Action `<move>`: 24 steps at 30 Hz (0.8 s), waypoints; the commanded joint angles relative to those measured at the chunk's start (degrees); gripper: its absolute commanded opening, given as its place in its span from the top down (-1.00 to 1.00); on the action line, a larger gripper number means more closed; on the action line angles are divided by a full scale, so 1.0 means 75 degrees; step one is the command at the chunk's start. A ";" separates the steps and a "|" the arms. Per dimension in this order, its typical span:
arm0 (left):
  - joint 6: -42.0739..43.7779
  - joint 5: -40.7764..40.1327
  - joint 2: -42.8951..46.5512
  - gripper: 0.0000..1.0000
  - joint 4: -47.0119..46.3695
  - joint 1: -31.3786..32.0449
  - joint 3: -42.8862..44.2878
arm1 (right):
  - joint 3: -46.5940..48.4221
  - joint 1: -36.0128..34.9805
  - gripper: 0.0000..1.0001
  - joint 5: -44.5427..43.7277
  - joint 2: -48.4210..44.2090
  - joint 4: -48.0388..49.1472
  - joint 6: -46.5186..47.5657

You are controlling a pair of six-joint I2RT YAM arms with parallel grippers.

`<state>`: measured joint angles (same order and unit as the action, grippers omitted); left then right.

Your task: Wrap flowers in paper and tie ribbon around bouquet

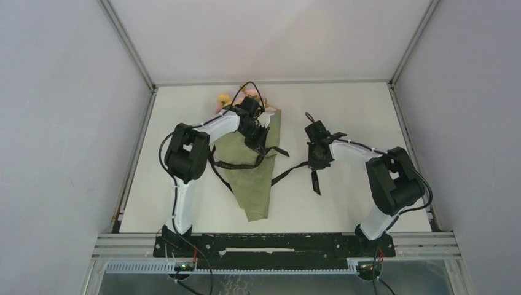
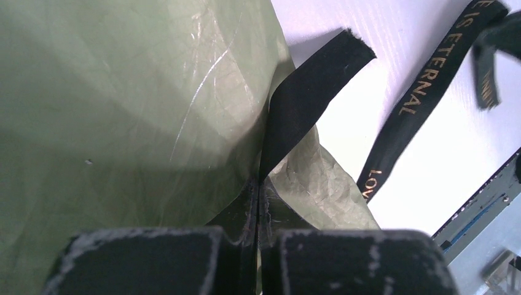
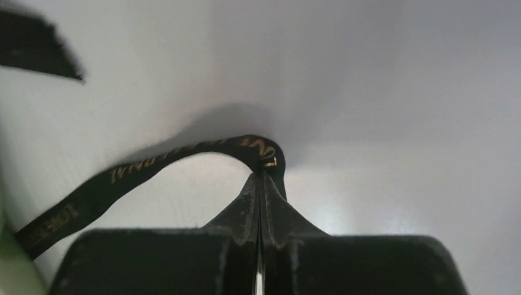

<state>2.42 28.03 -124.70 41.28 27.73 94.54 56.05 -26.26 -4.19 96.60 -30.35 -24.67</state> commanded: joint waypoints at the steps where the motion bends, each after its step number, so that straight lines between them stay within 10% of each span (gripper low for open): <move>1: 0.0017 -0.0171 0.0438 1.00 -0.0103 0.0030 -0.0147 | 0.0090 0.0584 1.00 -0.1305 -0.1082 -0.0290 0.0174; 13: 0.0042 -0.0224 0.0411 1.00 -0.0125 0.0030 -0.0117 | 0.1218 0.3869 1.00 -0.0659 -0.6306 -0.0282 0.0367; 24: 0.0073 -0.0263 0.0451 1.00 -0.0023 0.0030 -0.0032 | 0.1620 -0.1570 1.00 0.1542 -0.4272 0.2235 0.1217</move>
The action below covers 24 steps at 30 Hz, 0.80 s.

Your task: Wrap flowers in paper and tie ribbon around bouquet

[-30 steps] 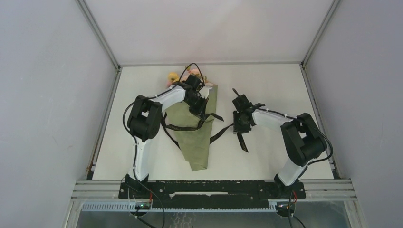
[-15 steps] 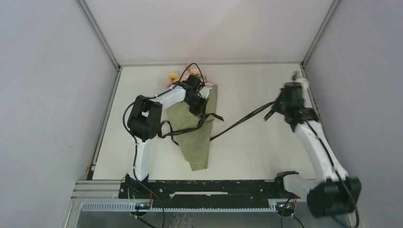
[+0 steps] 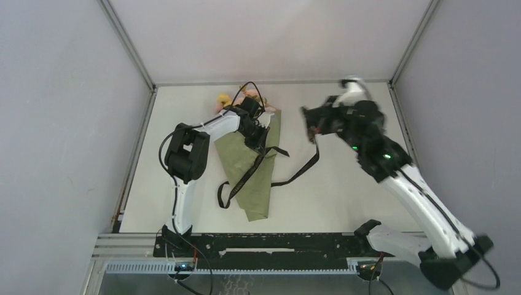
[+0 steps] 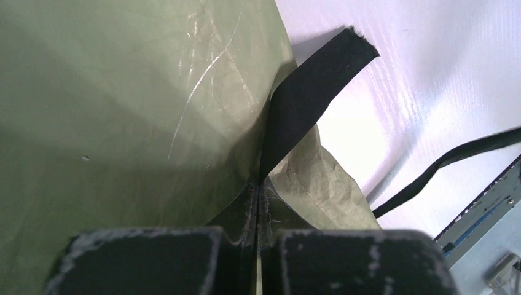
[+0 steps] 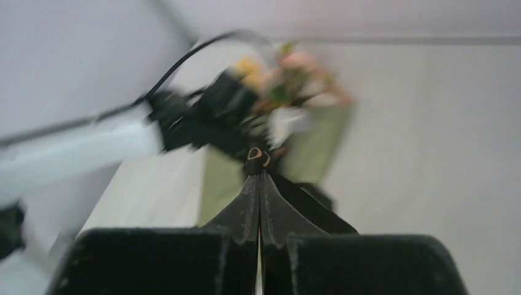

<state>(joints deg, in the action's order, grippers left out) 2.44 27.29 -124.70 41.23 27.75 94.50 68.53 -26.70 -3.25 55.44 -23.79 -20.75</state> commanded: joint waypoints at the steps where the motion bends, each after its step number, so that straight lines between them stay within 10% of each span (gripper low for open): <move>1: 0.0094 -0.0160 0.0470 1.00 -0.0004 0.0027 -0.0026 | -0.0042 -0.1892 1.00 0.1788 0.1560 0.1674 0.0796; 10: 0.0169 0.0006 0.0470 1.00 0.0068 0.0027 0.0044 | 0.0021 -0.3260 1.00 0.2837 0.4280 0.2917 0.0265; 19: 0.0290 0.0055 0.0534 1.00 0.0069 0.0015 0.0033 | 0.1704 -0.4119 1.00 0.1466 0.6530 0.2032 0.1183; 24: 0.0331 0.0092 0.0519 1.00 0.0069 0.0005 0.0011 | 0.2617 -0.4210 0.13 0.0191 0.7425 0.0753 0.1590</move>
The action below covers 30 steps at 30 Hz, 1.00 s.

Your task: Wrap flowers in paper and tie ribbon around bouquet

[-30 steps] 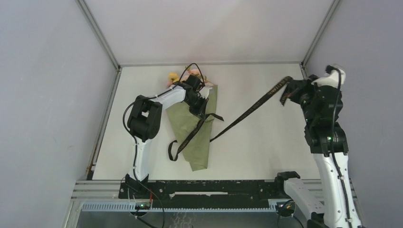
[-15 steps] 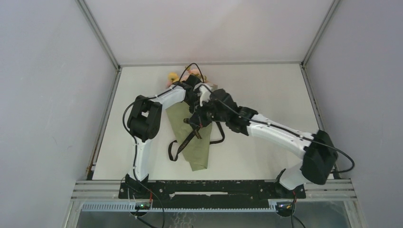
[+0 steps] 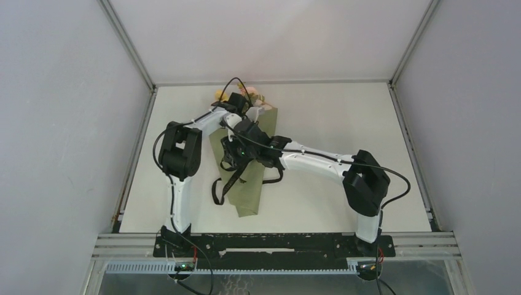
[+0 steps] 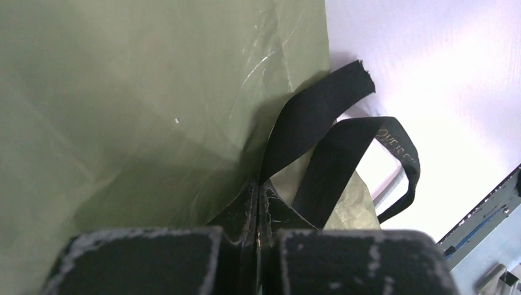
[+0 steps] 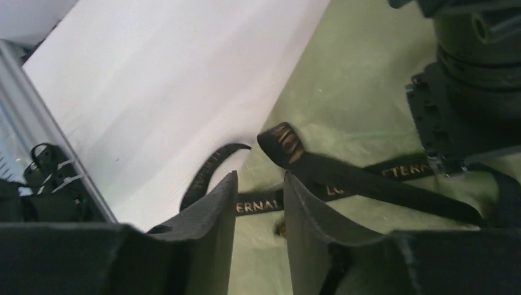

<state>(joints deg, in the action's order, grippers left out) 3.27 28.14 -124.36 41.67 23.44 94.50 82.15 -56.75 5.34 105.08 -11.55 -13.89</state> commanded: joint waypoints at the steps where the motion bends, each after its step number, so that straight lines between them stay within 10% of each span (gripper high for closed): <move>1: 0.0234 -0.0010 0.0461 1.00 0.0013 0.0576 0.0010 | 0.0811 -0.0272 0.04 -0.1045 0.0803 -0.0965 0.0800; 11: 0.0256 0.0072 0.0474 1.00 -0.0037 0.0537 -0.0001 | -0.1669 -0.0221 -0.17 -0.0195 -0.1442 0.0490 0.0902; 20: 0.0336 0.0110 0.0543 1.00 -0.0083 0.0493 -0.0084 | -0.3923 0.1424 0.00 0.2327 -0.3249 0.2349 0.0171; 30: 0.0490 0.0120 0.0673 1.00 -0.0114 0.0472 -0.0212 | -0.4344 0.3763 -0.07 0.1774 -0.2778 0.2531 -0.1170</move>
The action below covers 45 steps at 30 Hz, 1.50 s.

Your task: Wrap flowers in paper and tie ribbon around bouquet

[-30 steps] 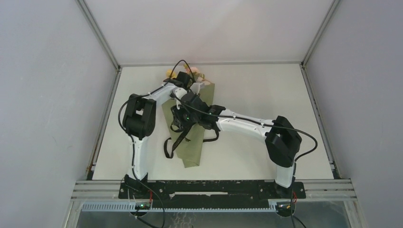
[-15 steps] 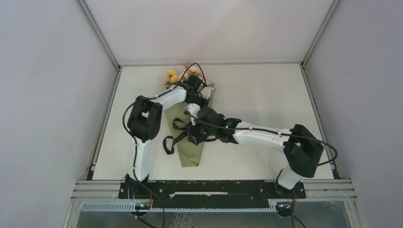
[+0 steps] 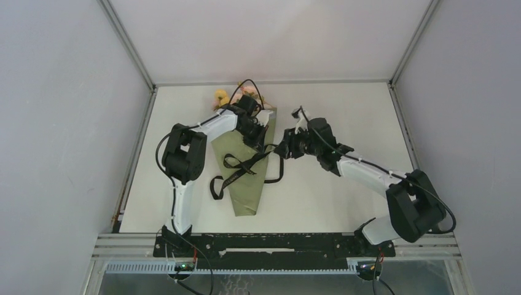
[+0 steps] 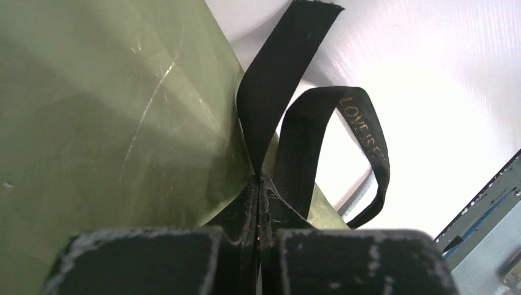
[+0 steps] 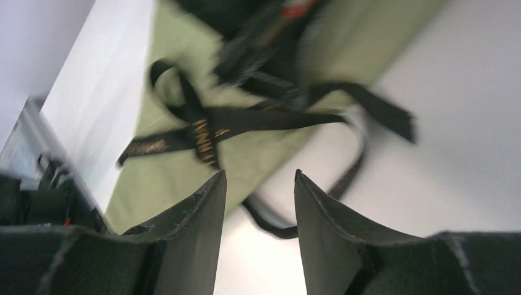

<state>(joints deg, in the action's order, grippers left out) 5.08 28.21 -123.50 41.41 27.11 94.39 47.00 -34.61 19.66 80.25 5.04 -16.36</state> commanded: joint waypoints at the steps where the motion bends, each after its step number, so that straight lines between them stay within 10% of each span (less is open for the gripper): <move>1: 0.0272 0.0107 0.0554 1.00 -0.0099 -0.0019 -0.0215 | 0.0442 0.0936 -0.07 -0.0083 0.0782 0.0293 -0.0931; 20: 0.0574 0.0048 0.0649 1.00 -0.0145 -0.0017 -0.0480 | -0.0041 0.0325 0.16 -0.0253 0.1481 0.0589 -0.0497; 39: 0.1112 -0.0046 0.0853 1.00 0.0067 -0.0026 -0.0645 | 0.0477 0.0093 -0.03 -0.1363 0.2565 0.0588 -0.0269; 45: 0.1426 -0.0282 0.0862 1.00 0.0275 -0.0017 -0.0573 | 0.0650 0.0156 0.71 -0.1294 0.2645 0.0490 -0.0237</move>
<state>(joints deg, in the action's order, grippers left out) 12.34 27.49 -120.84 41.39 27.11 89.95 48.60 -33.56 9.56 99.90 7.05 -19.09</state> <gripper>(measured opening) 0.004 0.304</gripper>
